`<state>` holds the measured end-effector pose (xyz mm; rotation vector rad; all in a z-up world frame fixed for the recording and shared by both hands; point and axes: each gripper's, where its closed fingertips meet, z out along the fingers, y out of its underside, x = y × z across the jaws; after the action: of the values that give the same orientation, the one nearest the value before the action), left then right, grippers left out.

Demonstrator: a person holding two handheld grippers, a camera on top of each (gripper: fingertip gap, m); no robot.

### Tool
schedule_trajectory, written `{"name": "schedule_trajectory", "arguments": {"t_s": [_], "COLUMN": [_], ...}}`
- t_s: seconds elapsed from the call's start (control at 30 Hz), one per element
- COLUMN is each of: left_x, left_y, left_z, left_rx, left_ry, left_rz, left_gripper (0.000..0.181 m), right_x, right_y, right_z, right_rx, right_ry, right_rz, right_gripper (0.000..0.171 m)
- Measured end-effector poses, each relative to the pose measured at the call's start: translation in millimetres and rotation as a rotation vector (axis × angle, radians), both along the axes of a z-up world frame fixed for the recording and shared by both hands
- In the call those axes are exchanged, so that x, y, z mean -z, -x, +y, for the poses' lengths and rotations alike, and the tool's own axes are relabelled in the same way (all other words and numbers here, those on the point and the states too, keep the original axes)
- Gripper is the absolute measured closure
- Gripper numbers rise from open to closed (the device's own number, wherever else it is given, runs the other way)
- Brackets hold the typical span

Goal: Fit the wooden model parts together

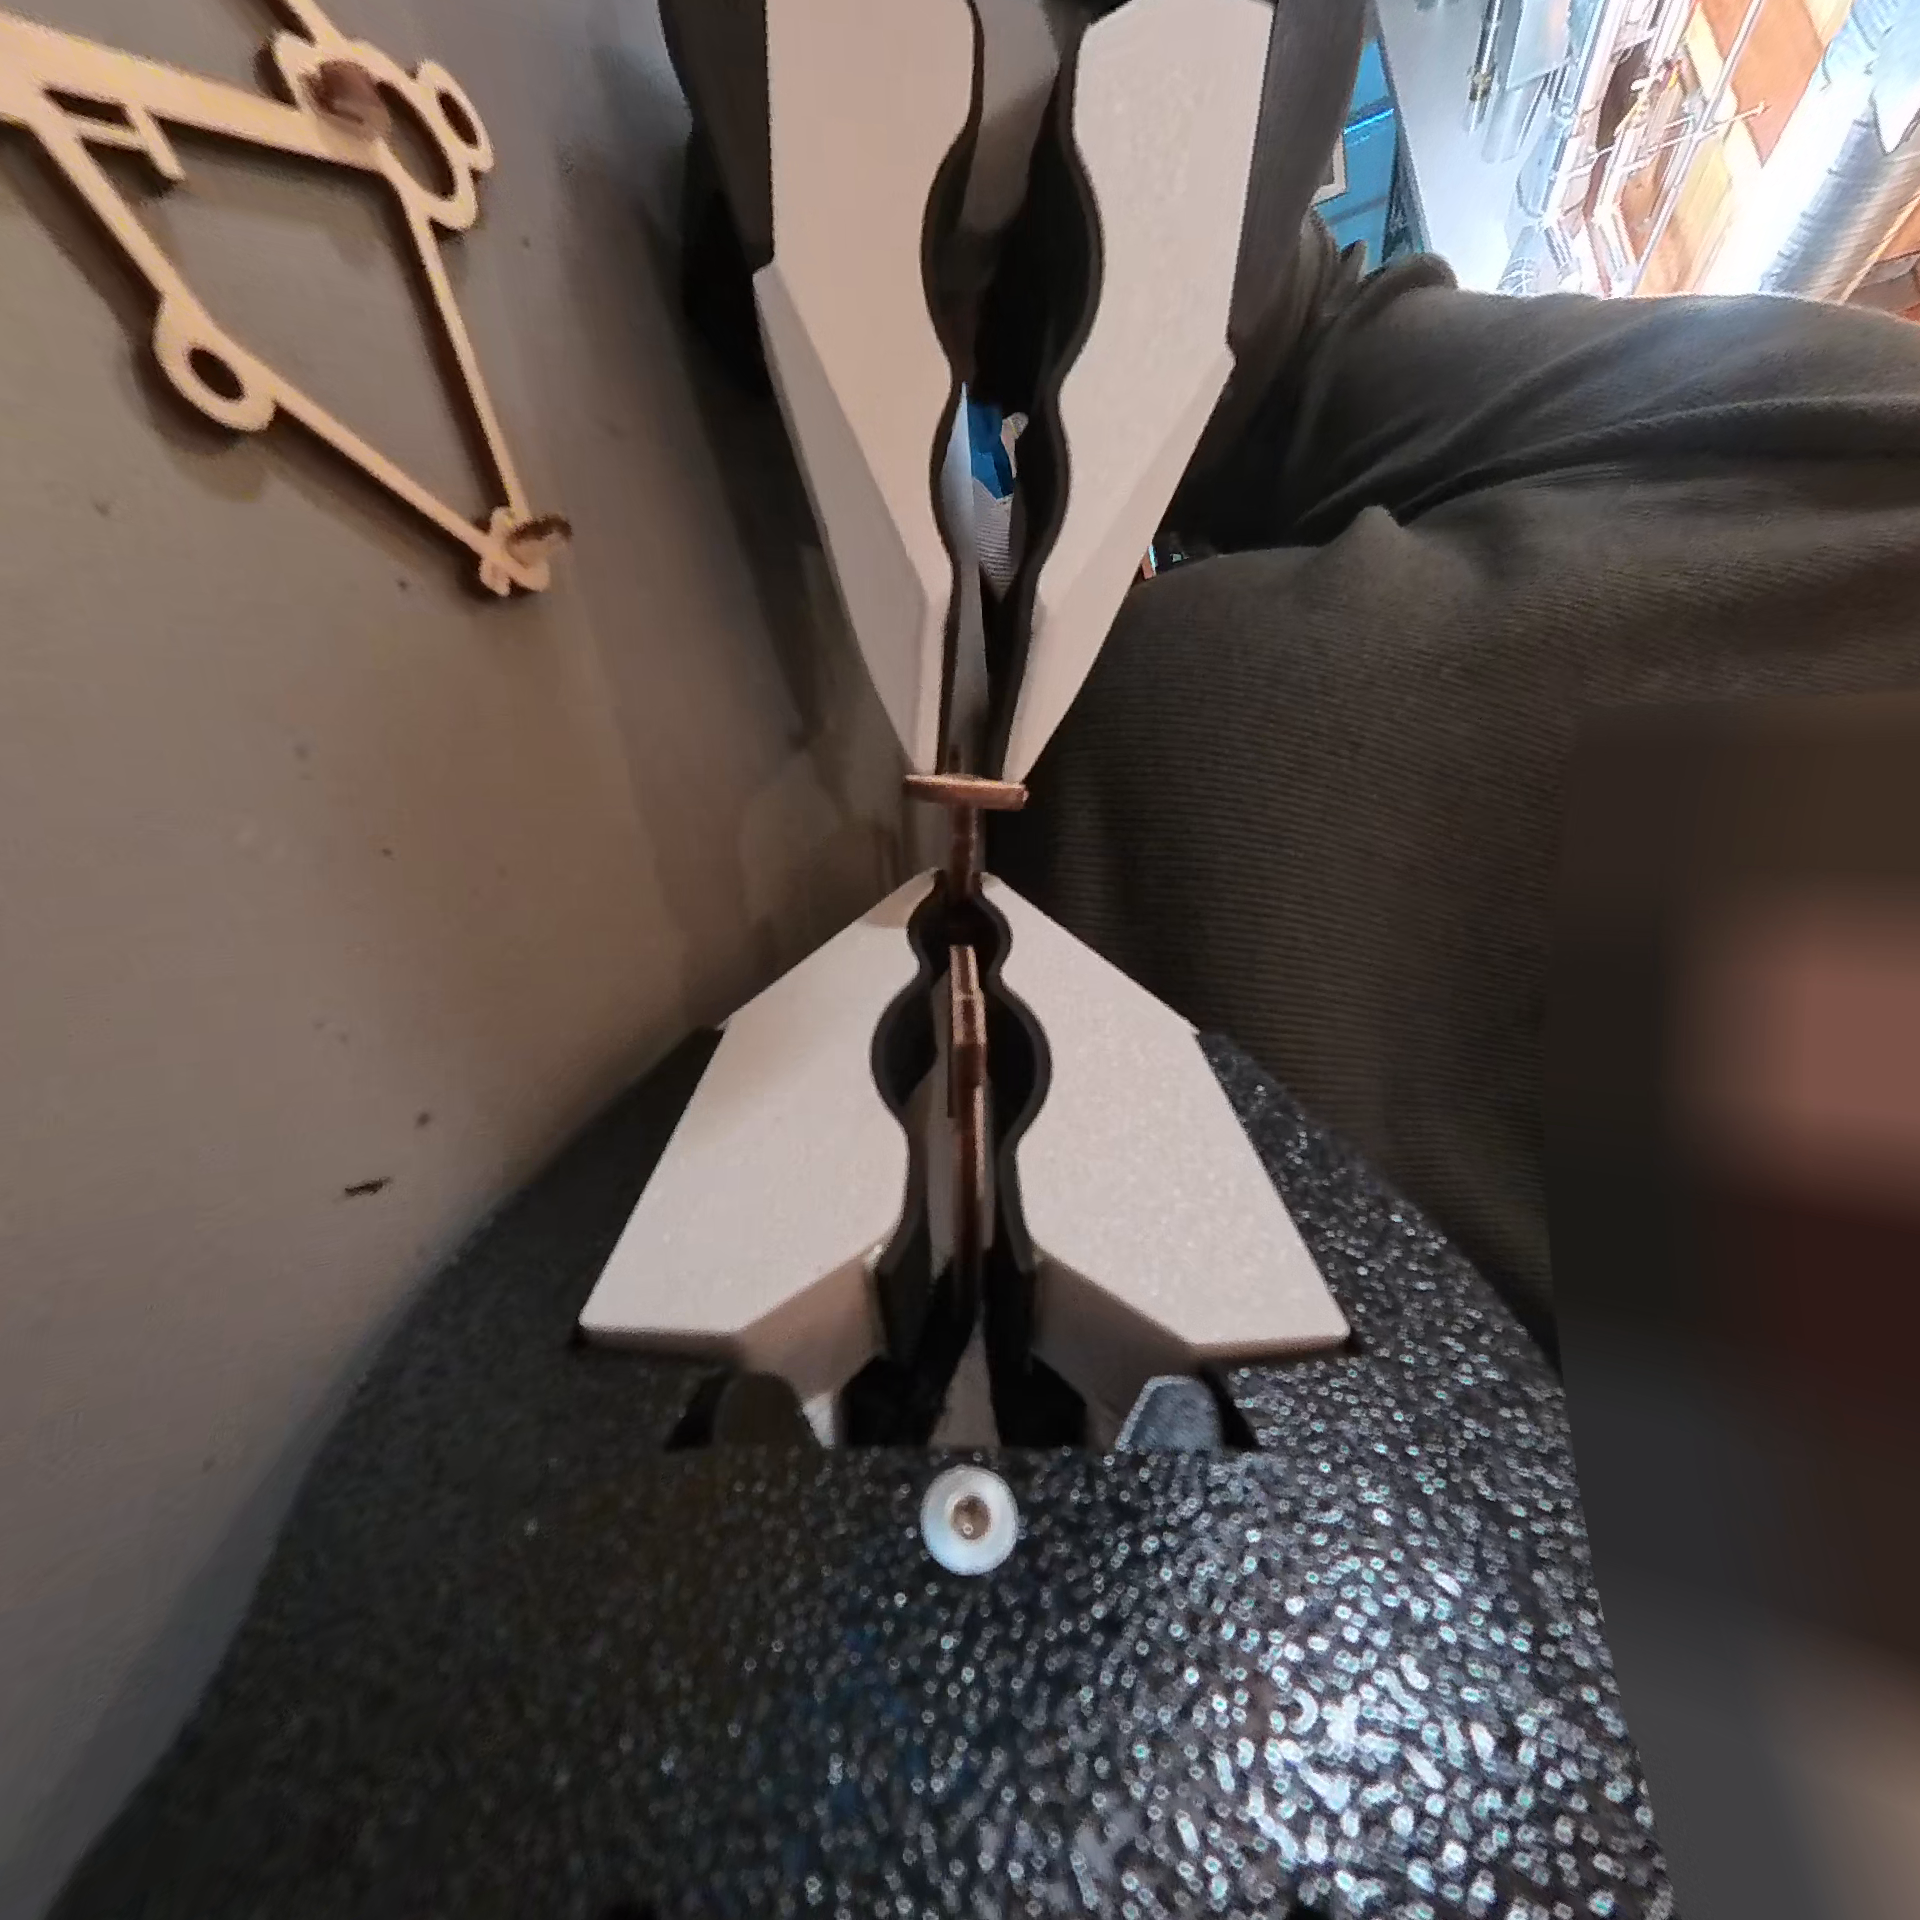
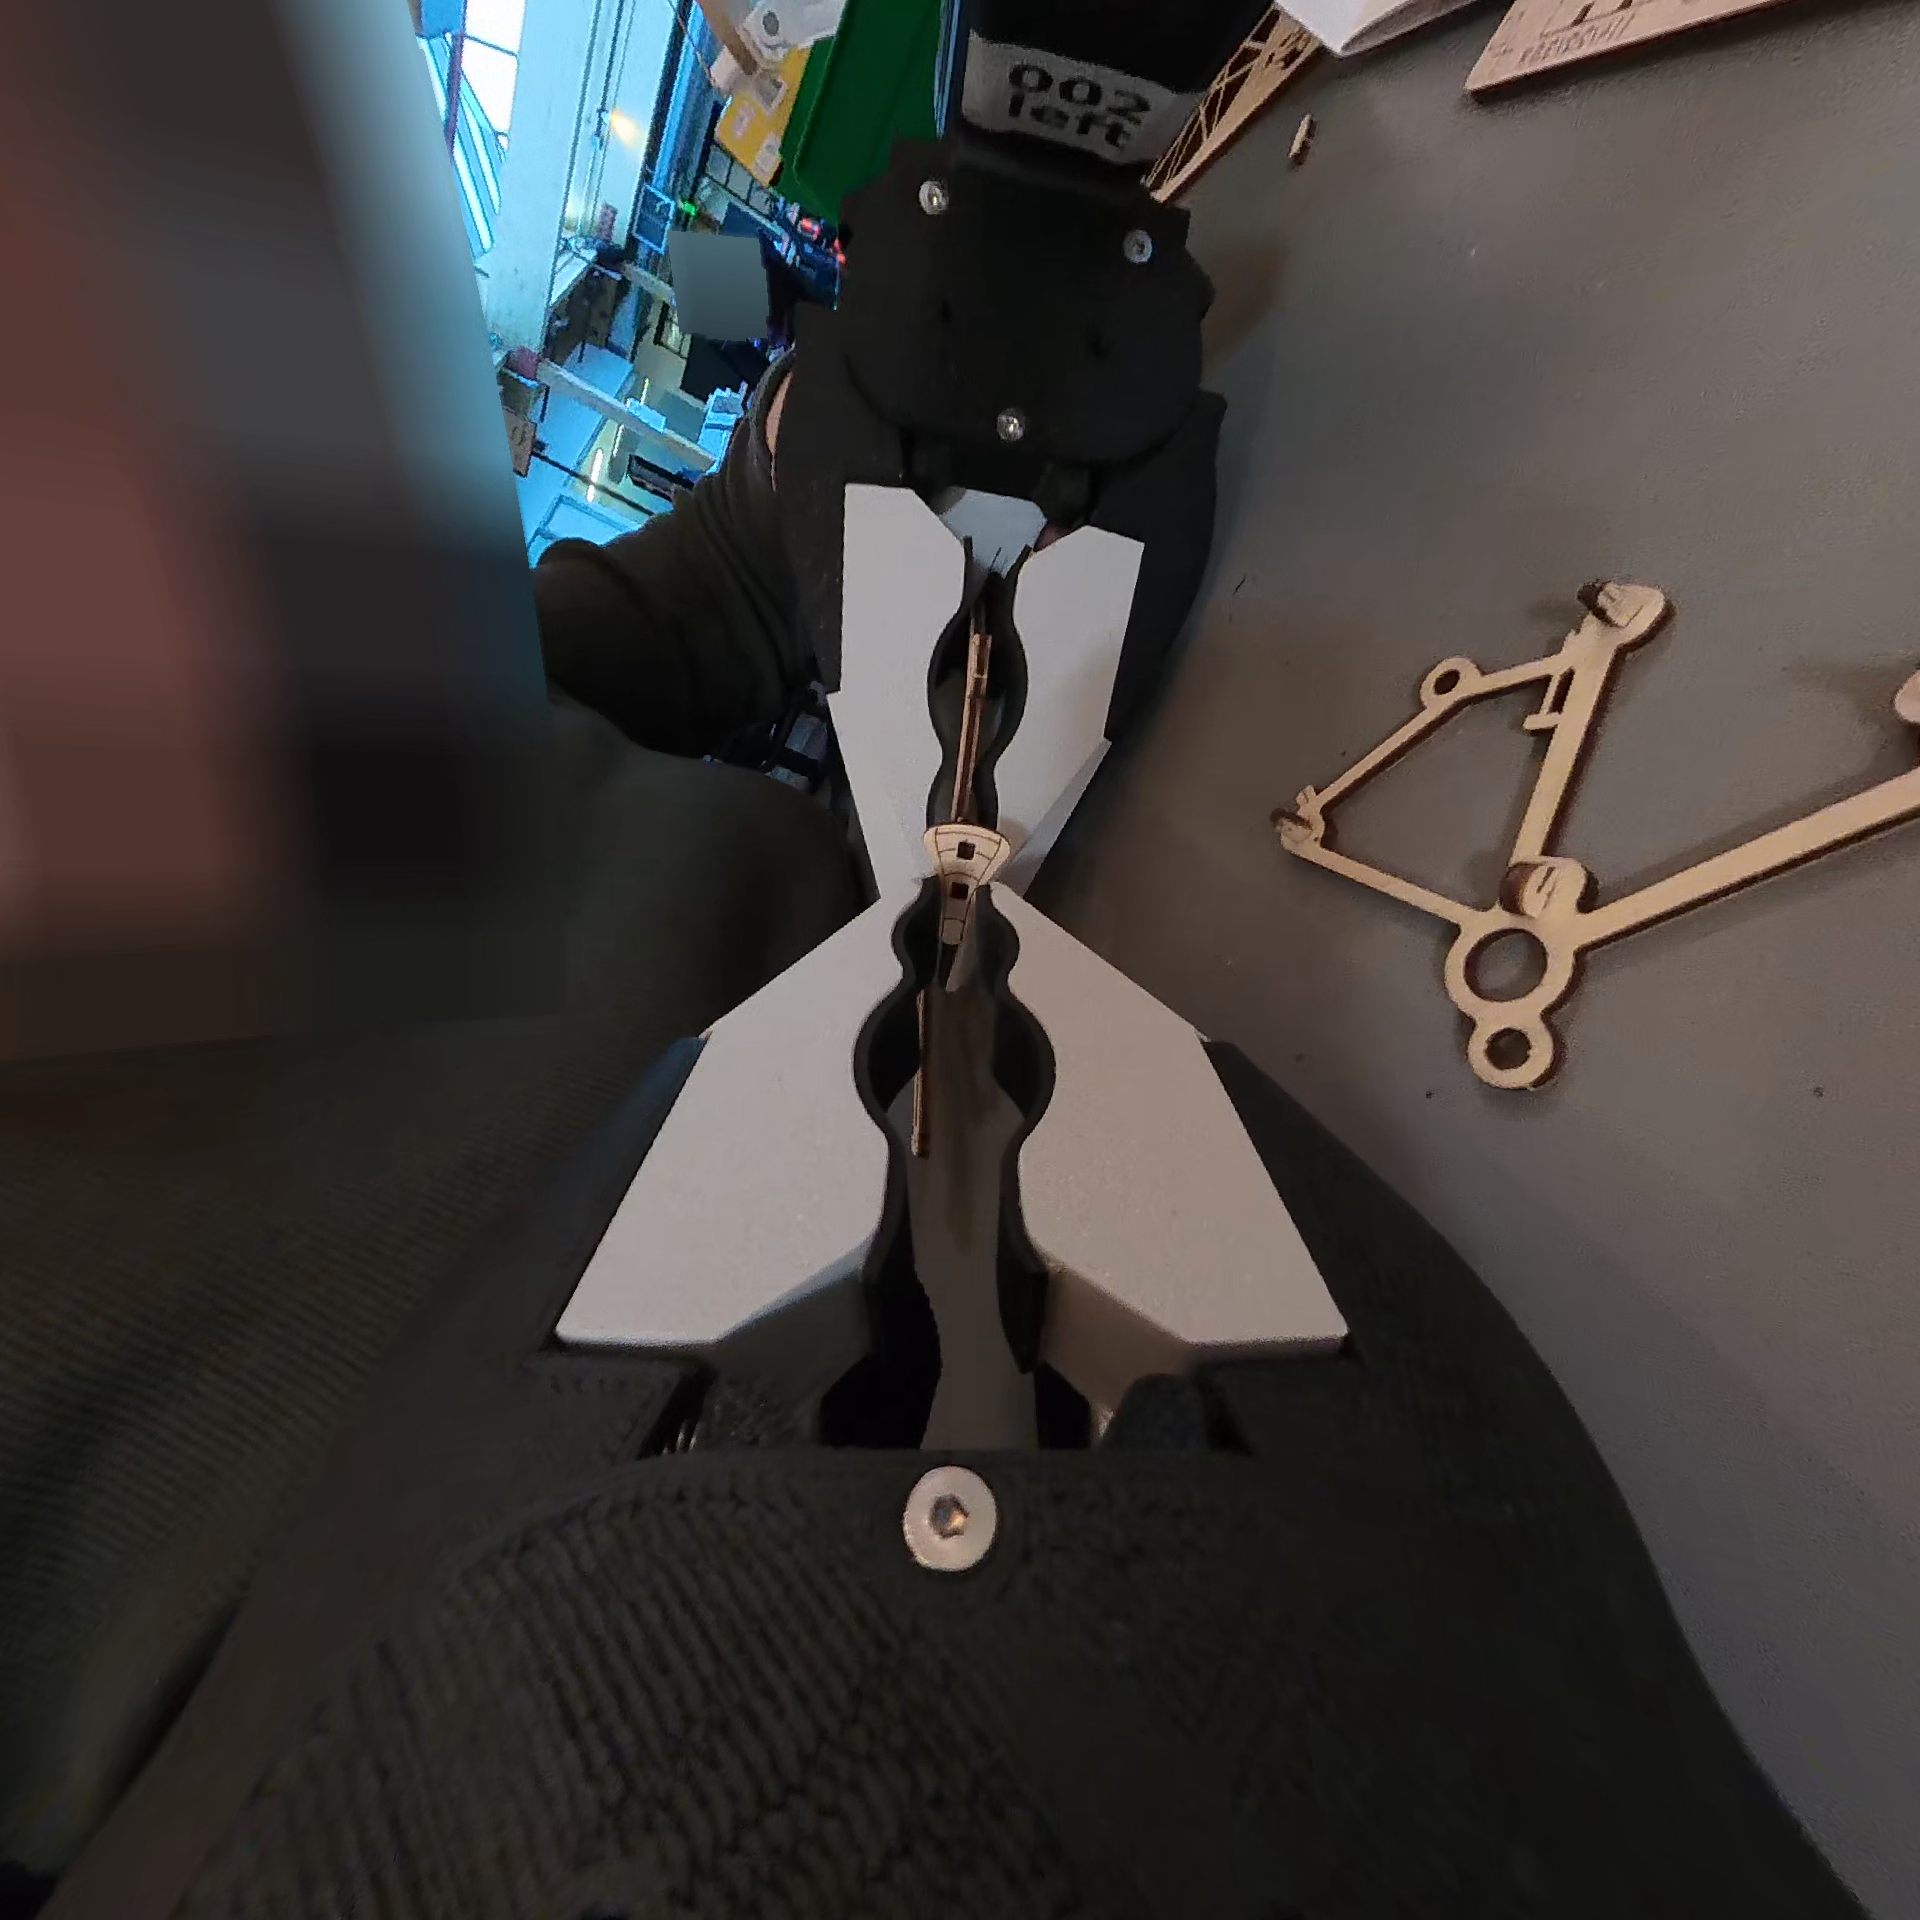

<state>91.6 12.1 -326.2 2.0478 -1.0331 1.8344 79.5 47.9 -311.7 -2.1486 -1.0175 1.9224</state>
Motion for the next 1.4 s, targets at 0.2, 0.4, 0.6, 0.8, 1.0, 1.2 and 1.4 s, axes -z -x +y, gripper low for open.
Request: {"name": "schedule_trajectory", "arguments": {"t_s": [0.2,0.4,0.6,0.8,1.0,1.2,1.4], "left_x": [-1.1,-1.0,-0.9,-1.5,-1.6,-1.5,-0.3], "left_y": [-0.1,-0.6,-0.7,-0.9,-0.9,-0.9,-1.1], "left_z": [1.1,2.3,2.8,3.0,3.0,3.1,3.2], "left_rx": [-0.003,-0.011,-0.013,-0.015,-0.016,-0.017,-0.017], "left_ry": [0.010,0.010,0.008,0.011,0.012,0.011,0.004], "left_rz": [-0.003,-0.002,-0.001,-0.005,-0.005,-0.005,0.001], "left_gripper": [0.181,0.181,0.181,0.181,0.181,0.181,0.181], "right_x": [-0.8,-0.4,1.1,1.7,-1.4,-0.9,0.0], "right_y": [-0.1,0.6,4.4,3.3,-0.2,-0.3,-0.2], "right_z": [1.3,3.4,-1.1,1.1,3.8,4.1,3.9], "right_rx": [-0.008,0.027,0.059,0.102,0.142,0.160,0.161], "right_ry": [-0.005,-0.055,-0.141,-0.190,-0.188,-0.222,-0.236], "right_rz": [0.006,0.002,-0.015,-0.026,-0.007,-0.015,-0.022], "right_gripper": [0.166,0.166,0.161,0.164,0.165,0.166,0.166]}}
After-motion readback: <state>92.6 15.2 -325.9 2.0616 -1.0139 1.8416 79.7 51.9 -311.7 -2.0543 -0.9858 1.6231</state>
